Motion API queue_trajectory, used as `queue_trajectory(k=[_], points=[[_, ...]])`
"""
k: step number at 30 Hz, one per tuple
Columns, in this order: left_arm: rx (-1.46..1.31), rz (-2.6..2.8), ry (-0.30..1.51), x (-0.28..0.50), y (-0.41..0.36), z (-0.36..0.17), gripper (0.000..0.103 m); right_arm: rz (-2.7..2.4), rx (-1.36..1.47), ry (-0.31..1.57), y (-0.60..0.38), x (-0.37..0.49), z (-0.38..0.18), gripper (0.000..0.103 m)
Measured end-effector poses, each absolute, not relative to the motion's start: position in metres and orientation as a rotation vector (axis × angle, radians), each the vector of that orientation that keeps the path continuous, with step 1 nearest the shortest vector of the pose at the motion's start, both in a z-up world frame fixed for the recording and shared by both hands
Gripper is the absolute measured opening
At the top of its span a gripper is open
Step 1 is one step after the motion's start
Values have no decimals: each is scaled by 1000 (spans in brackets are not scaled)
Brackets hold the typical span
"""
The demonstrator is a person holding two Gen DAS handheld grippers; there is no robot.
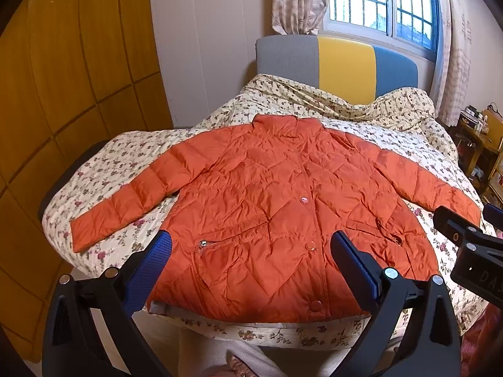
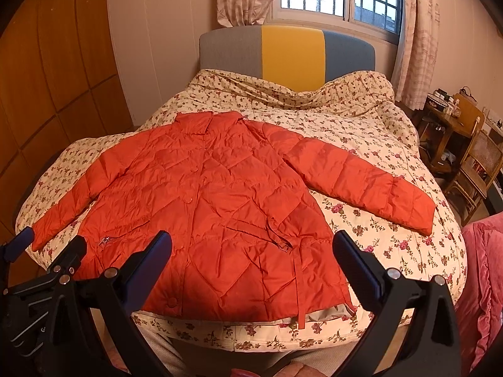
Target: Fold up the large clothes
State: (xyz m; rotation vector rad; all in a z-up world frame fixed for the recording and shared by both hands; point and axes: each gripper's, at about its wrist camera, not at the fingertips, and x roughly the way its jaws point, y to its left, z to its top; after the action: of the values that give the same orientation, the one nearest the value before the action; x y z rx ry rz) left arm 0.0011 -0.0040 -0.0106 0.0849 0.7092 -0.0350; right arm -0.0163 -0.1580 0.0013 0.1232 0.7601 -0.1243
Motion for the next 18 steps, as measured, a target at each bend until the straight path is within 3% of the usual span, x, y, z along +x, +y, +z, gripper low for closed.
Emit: queue_trajectory(k=[18], points=[[81, -38, 731, 3, -6, -16, 100, -120, 127, 787, -159, -10, -4, 101]])
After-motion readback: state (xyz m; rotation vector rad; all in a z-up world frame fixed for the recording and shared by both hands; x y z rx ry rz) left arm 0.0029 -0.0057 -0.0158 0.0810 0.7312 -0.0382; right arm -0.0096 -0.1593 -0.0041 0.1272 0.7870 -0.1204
